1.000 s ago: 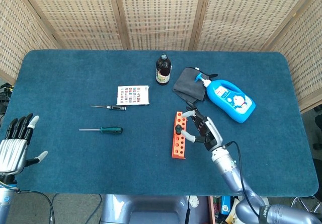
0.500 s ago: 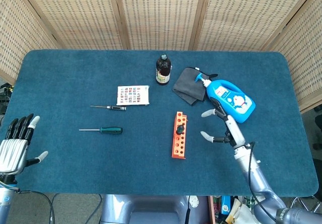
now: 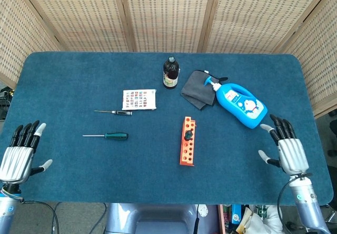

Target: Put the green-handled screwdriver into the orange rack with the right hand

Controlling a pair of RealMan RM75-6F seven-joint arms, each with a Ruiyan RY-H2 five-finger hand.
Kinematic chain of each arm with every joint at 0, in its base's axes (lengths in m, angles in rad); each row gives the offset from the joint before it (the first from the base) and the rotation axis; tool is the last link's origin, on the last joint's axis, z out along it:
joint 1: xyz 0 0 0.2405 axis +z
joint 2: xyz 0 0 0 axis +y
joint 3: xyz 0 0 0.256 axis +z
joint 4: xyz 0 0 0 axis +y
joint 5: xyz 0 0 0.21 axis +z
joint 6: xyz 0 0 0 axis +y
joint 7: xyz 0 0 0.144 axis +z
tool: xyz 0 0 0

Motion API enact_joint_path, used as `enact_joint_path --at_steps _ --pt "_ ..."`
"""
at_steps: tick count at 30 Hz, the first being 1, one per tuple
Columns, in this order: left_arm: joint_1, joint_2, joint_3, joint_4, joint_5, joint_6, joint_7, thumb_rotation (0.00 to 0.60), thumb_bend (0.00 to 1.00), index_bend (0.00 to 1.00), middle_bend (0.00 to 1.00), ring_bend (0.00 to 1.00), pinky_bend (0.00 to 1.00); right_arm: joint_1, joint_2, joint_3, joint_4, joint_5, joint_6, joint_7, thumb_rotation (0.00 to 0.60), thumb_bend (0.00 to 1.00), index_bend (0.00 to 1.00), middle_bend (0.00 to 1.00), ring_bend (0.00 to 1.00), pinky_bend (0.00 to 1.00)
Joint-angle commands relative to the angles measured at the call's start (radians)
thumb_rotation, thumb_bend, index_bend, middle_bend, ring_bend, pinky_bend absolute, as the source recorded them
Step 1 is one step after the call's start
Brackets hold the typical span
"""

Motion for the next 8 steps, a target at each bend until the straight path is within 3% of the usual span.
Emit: enact_joint_path --at_steps 1,8 --pt "0.002 -0.004 0.002 0.003 0.005 0.005 0.006 0.6 0.0 0.0 0.0 0.0 0.0 -0.059 0.017 -0.034 0.023 -0.003 0.042 -0.102 0.6 0.21 0.02 0.0 0.0 0.0" --pt "0.005 -0.006 0.002 0.005 0.009 0.014 0.015 0.6 0.0 0.0 0.0 0.0 0.0 -0.086 0.038 -0.03 0.002 -0.005 0.074 -0.178 0.6 0.2 0.0 0.0 0.0 0.0"
